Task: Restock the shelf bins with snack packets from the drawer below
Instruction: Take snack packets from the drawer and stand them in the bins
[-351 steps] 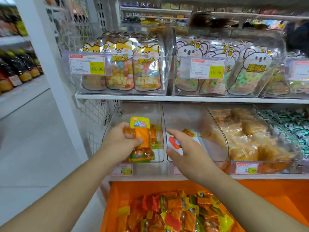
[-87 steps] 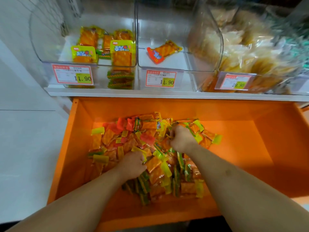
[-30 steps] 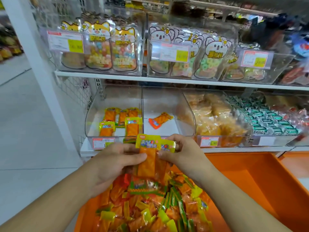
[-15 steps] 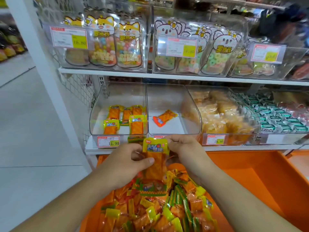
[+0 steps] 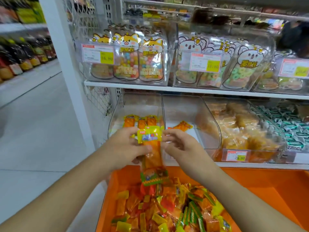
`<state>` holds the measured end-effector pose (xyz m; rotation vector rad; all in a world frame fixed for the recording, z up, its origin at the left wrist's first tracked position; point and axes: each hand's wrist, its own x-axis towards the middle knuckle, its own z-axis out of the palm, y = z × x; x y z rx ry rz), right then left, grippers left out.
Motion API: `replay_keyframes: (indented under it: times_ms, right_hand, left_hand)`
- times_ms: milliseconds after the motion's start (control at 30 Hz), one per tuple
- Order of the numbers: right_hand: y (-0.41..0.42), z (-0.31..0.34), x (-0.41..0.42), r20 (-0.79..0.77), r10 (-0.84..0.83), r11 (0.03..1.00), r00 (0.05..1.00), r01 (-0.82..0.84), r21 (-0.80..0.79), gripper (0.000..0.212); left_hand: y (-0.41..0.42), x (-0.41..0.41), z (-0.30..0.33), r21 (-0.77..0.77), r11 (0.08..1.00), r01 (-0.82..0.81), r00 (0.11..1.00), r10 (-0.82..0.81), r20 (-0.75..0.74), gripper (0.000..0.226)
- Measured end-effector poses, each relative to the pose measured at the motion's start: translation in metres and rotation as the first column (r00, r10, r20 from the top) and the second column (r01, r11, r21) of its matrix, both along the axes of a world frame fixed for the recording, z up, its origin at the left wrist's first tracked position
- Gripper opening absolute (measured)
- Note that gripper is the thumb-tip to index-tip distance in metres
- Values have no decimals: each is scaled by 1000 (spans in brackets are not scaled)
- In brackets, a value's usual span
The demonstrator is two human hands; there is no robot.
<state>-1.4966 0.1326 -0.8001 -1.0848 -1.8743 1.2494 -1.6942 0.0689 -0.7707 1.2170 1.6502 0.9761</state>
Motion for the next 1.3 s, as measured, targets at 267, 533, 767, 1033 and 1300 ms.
replay_keyframes:
  times_ms: [267,533,767,1033,1300]
  right_hand:
    - [42,-8,-3,386,-63,952,920,-61,300,44]
    - [54,-21,0,380,-62,944,923,-69,321,47]
    - [54,-24,-1,372,-47,940,927,-85,330,46]
    - [52,-23,-1,404,-49,934,913,-102,342,50]
    - [50,-21,-1,416,-44,940,908,-103,325,52]
  left_hand:
    - [113,-72,-17,81,989,-127,845,151,-512,19]
    - [156,-65,-62,-112,994,3,790,-71,-609,13]
    - [157,-75,-89,-187,972,-139,878,33,-478,23]
    - [159,-69,-102,-212,949,-234,896,125,-427,30]
    - [154,-61,-97,-203,960,-192,770,20,-638,50]
